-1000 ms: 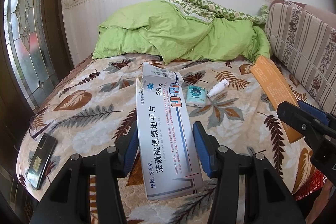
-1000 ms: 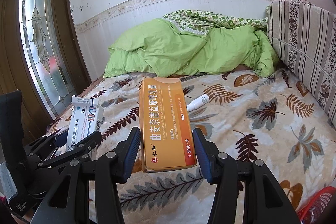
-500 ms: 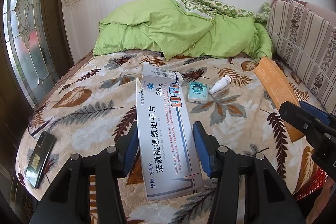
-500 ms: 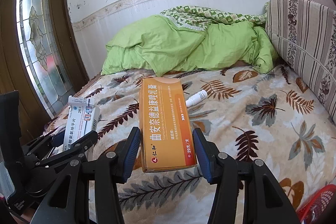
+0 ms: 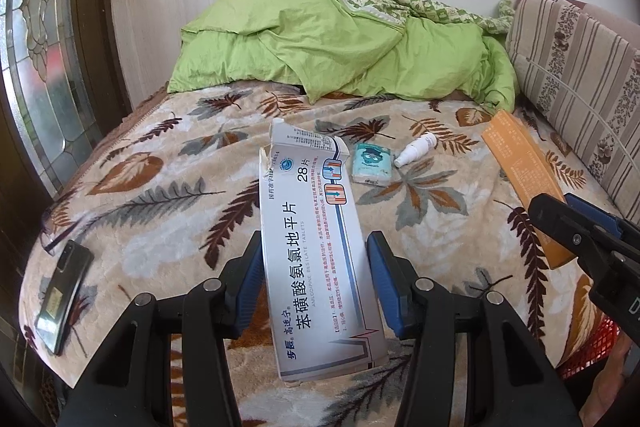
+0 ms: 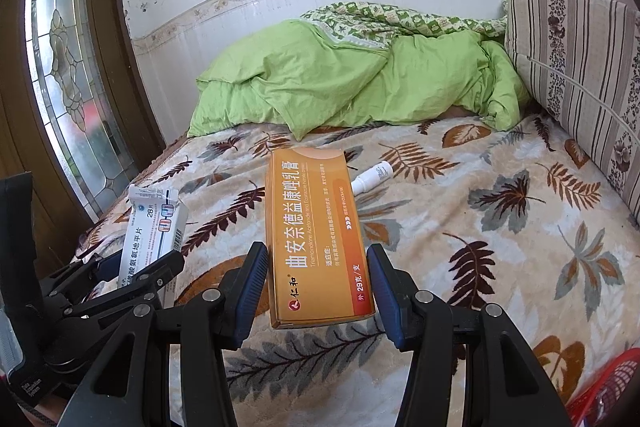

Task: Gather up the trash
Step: 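Carry the strip box and orange box over the red basket and open both tools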

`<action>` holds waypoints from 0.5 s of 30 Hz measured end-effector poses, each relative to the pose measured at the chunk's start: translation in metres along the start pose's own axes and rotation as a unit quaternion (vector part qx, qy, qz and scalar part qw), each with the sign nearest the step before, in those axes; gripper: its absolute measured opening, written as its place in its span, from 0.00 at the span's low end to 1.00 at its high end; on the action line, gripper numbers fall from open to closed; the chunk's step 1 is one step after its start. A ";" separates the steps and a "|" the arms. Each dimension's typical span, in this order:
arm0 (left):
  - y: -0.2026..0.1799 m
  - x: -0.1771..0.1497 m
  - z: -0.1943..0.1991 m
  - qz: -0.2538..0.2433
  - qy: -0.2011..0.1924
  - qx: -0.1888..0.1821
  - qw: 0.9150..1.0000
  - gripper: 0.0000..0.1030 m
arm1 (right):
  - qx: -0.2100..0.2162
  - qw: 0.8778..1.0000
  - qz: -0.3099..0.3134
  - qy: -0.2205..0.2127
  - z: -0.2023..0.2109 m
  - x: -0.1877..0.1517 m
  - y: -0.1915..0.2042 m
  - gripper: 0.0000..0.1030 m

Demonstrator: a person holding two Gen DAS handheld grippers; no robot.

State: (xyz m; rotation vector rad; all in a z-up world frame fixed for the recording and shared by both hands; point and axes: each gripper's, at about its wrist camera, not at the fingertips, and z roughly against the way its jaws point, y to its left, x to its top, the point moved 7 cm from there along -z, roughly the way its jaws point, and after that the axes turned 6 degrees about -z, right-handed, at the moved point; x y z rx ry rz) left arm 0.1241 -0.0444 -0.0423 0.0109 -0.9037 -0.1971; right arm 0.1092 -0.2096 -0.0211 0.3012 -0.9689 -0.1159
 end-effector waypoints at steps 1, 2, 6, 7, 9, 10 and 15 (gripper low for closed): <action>-0.003 0.000 -0.001 -0.001 0.000 -0.006 1.000 0.48 | -0.002 1.000 -0.003 -0.002 0.000 0.000 -0.003 0.53; -0.005 0.000 -0.002 -0.001 0.000 -0.014 1.000 0.48 | -0.004 1.000 -0.008 -0.003 0.002 0.001 -0.006 0.53; -0.024 -0.001 -0.003 -0.009 0.003 -0.053 0.999 0.48 | 0.002 0.999 -0.044 -0.006 0.016 0.002 -0.022 0.53; -0.029 -0.001 -0.001 -0.011 0.003 -0.065 0.998 0.48 | 0.001 0.999 -0.053 -0.005 0.023 0.000 -0.029 0.53; -0.045 0.000 0.006 -0.020 0.000 -0.086 0.996 0.48 | 0.002 0.997 -0.071 0.000 0.036 -0.005 -0.041 0.53; -0.055 0.001 0.009 -0.028 0.000 -0.099 0.995 0.48 | 0.002 0.997 -0.083 0.001 0.046 -0.008 -0.050 0.53; -0.122 0.001 0.034 -0.070 0.005 -0.184 0.980 0.48 | -0.034 0.991 -0.132 -0.006 0.097 -0.020 -0.108 0.53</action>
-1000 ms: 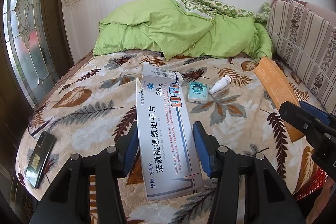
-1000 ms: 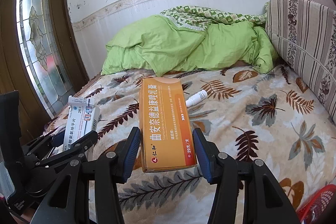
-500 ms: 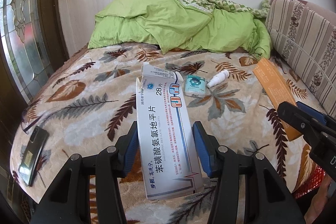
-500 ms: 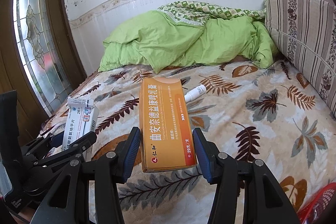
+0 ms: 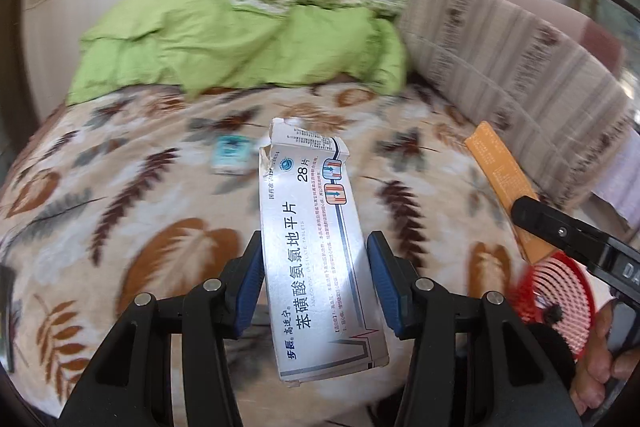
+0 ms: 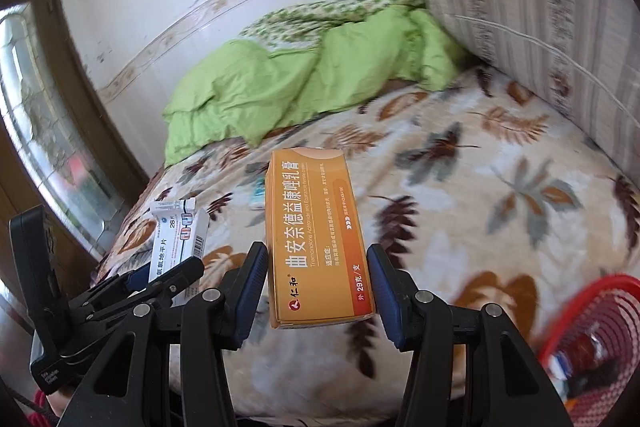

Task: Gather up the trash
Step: 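Carry the strip box and orange box over the red basket and open both tools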

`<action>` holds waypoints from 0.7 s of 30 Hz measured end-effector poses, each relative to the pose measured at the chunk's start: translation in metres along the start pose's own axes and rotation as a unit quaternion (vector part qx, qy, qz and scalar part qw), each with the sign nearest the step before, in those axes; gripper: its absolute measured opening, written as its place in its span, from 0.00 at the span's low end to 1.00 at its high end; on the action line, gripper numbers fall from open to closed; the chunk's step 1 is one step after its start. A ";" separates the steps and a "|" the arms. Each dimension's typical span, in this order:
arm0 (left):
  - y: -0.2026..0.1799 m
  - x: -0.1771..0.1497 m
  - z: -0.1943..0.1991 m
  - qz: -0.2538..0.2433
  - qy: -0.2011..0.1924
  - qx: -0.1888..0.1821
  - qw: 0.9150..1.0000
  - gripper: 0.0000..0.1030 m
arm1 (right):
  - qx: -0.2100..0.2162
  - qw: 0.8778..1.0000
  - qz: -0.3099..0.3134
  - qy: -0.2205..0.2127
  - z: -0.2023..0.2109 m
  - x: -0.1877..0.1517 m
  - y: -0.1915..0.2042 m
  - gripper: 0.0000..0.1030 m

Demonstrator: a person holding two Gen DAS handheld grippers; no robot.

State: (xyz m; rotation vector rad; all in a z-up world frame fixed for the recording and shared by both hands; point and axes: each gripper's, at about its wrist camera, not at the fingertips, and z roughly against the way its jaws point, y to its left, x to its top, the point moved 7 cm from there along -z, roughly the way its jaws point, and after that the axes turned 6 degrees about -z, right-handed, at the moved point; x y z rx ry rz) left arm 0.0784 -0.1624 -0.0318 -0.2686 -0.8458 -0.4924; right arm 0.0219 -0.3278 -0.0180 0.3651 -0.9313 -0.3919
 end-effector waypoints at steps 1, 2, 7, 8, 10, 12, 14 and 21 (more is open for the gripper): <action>-0.014 0.003 0.000 -0.011 0.001 -0.012 1.000 0.48 | -0.012 1.000 -0.011 -0.004 0.011 0.001 -0.016 0.53; -0.034 0.007 -0.001 -0.028 0.002 -0.031 0.999 0.48 | -0.025 0.999 -0.025 -0.011 0.025 0.003 -0.035 0.53; -0.125 0.020 -0.003 -0.082 0.017 -0.134 0.987 0.48 | -0.096 0.991 -0.091 -0.033 0.084 -0.001 -0.123 0.53; -0.144 0.019 -0.004 -0.092 0.024 -0.153 0.984 0.48 | -0.110 0.988 -0.105 -0.035 0.095 -0.003 -0.140 0.53; -0.182 0.016 -0.008 -0.114 0.040 -0.189 0.975 0.48 | -0.136 0.981 -0.130 -0.037 0.114 -0.008 -0.171 0.53; -0.216 0.011 -0.014 -0.132 0.056 -0.216 0.966 0.48 | -0.155 0.976 -0.148 -0.036 0.129 -0.015 -0.194 0.53; -0.245 0.006 -0.020 -0.148 0.071 -0.240 0.957 0.48 | -0.169 0.972 -0.162 -0.033 0.138 -0.022 -0.210 0.54; -0.278 -0.005 -0.032 -0.167 0.095 -0.257 0.947 0.62 | -0.195 0.961 -0.195 -0.013 0.147 -0.042 -0.241 0.56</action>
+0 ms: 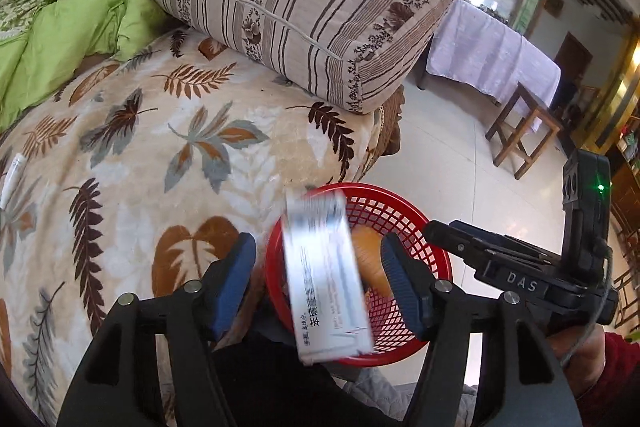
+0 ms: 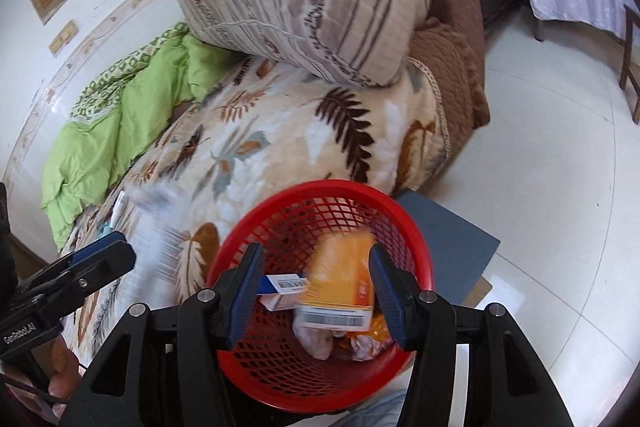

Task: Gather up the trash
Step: 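Carry the strip box and orange box over the red basket and open both tools, then move both open tools back over the remaining items on the bed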

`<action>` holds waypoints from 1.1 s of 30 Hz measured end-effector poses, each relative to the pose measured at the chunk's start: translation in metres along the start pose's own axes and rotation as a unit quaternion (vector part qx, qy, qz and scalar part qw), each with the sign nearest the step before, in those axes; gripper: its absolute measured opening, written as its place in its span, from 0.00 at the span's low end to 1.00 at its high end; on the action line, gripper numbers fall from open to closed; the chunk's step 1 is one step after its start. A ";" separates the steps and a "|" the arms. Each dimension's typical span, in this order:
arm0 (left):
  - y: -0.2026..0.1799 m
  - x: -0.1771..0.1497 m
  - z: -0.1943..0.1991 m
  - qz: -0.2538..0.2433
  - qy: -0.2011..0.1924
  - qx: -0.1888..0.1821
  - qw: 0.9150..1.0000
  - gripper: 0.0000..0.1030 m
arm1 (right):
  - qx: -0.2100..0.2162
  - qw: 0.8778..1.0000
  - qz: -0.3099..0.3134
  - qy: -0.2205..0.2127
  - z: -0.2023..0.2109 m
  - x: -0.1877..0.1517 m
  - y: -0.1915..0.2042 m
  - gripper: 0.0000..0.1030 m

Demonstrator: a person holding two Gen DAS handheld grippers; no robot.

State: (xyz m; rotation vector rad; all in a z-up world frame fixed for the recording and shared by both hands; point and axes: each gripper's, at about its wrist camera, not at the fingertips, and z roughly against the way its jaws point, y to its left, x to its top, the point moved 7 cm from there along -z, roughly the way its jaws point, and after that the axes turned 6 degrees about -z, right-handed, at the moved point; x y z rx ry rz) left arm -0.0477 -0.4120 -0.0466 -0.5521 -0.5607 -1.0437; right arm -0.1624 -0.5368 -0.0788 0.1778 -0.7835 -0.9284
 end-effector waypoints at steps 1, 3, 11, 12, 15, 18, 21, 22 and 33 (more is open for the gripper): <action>0.005 -0.001 0.002 0.003 -0.001 0.004 1.000 0.62 | -0.006 1.000 0.006 -0.005 0.001 0.003 0.002 0.56; 0.022 -0.002 0.012 0.016 -0.009 0.020 1.000 0.62 | 0.000 1.000 0.022 -0.015 0.002 0.010 0.015 0.56; 0.125 -0.026 0.059 0.103 -0.027 0.106 0.989 0.63 | 0.088 0.990 0.113 0.015 -0.037 0.006 0.142 0.56; 0.141 -0.031 0.065 0.117 -0.029 0.117 0.986 0.63 | 0.096 0.988 0.121 0.020 -0.044 0.002 0.157 0.56; 0.192 -0.049 0.087 0.158 -0.032 0.165 0.973 0.63 | 0.120 0.980 0.157 0.038 -0.069 -0.011 0.215 0.56; 0.242 -0.069 0.107 0.197 -0.027 0.203 0.959 0.63 | 0.139 0.973 0.175 0.061 -0.092 -0.027 0.256 0.56; 0.297 -0.086 0.123 0.234 -0.019 0.242 0.941 0.63 | 0.146 0.968 0.189 0.076 -0.112 -0.042 0.290 0.56; 0.317 -0.091 0.126 0.248 -0.016 0.250 0.936 0.63 | 0.149 0.968 0.188 0.077 -0.117 -0.048 0.299 0.56; 0.464 -0.085 0.069 0.304 0.042 0.289 0.907 0.70 | 0.155 0.959 0.216 0.098 -0.143 -0.076 0.319 0.56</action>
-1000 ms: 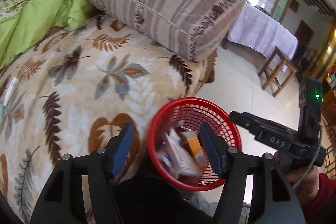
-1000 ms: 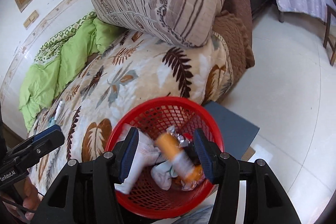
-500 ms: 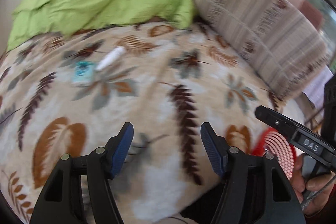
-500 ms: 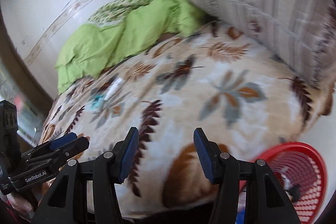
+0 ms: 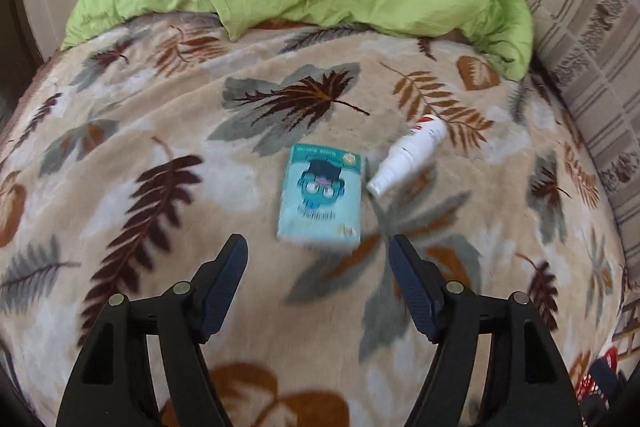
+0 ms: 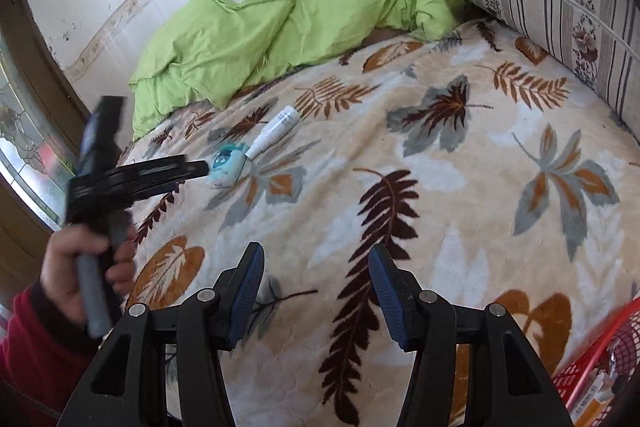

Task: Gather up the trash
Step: 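Move both open tools back over the remaining items on the bed, then grasp the blue snack bag with the left tool while the right tool grasps the white spray bottle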

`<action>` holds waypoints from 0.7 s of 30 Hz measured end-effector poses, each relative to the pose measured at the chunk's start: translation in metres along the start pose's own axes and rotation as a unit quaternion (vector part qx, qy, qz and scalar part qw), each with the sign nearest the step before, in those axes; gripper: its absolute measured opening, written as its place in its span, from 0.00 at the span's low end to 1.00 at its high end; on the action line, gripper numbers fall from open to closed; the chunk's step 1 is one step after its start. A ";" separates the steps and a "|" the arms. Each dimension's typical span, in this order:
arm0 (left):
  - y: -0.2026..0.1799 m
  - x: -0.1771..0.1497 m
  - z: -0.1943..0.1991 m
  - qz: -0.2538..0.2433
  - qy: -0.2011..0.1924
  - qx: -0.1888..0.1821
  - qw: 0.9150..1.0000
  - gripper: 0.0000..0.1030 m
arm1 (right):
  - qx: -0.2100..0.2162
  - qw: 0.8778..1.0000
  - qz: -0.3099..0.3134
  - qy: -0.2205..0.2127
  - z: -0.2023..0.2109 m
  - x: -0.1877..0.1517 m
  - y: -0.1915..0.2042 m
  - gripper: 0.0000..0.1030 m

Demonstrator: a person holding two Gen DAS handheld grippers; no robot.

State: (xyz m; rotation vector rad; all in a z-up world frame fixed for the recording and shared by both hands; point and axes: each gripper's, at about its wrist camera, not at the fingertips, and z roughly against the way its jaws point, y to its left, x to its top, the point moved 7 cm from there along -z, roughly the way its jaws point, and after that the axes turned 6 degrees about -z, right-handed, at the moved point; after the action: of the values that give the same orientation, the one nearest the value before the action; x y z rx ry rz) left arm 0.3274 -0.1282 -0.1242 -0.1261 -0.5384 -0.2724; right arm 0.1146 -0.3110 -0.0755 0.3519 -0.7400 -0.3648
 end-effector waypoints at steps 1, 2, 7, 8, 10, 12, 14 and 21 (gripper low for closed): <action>0.000 0.004 -0.012 0.003 0.011 0.003 1.000 0.70 | 0.002 1.000 -0.005 0.005 -0.002 0.000 -0.002 0.56; -0.002 0.007 -0.022 0.001 0.018 0.006 1.000 0.70 | 0.004 1.000 -0.010 0.008 -0.003 0.000 -0.004 0.56; 0.004 0.014 -0.051 0.007 0.022 0.037 0.999 0.47 | 0.006 1.000 -0.015 0.023 -0.012 0.013 -0.007 0.56; 0.005 0.014 -0.049 0.008 0.014 0.039 0.999 0.45 | 0.007 1.000 -0.016 0.023 -0.014 0.019 -0.007 0.56; 0.009 0.010 -0.044 0.012 0.010 0.035 0.999 0.35 | 0.012 0.999 -0.020 0.029 -0.024 0.036 -0.003 0.57; 0.016 0.002 -0.035 0.024 0.008 0.036 0.999 0.34 | 0.022 0.999 -0.021 0.035 -0.036 0.053 0.005 0.57; 0.022 -0.008 -0.022 0.037 0.004 0.032 0.999 0.34 | 0.031 0.999 -0.022 0.031 -0.055 0.077 0.018 0.57; 0.036 -0.050 0.039 0.081 -0.032 0.041 0.995 0.34 | 0.031 0.997 -0.027 0.070 -0.156 0.117 0.061 0.57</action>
State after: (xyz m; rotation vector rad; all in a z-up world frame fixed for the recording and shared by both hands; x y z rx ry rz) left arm 0.2776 -0.0754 -0.1190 -0.0994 -0.5990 -0.0877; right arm 0.3166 -0.2802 -0.0876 0.4511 -0.6063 -0.3648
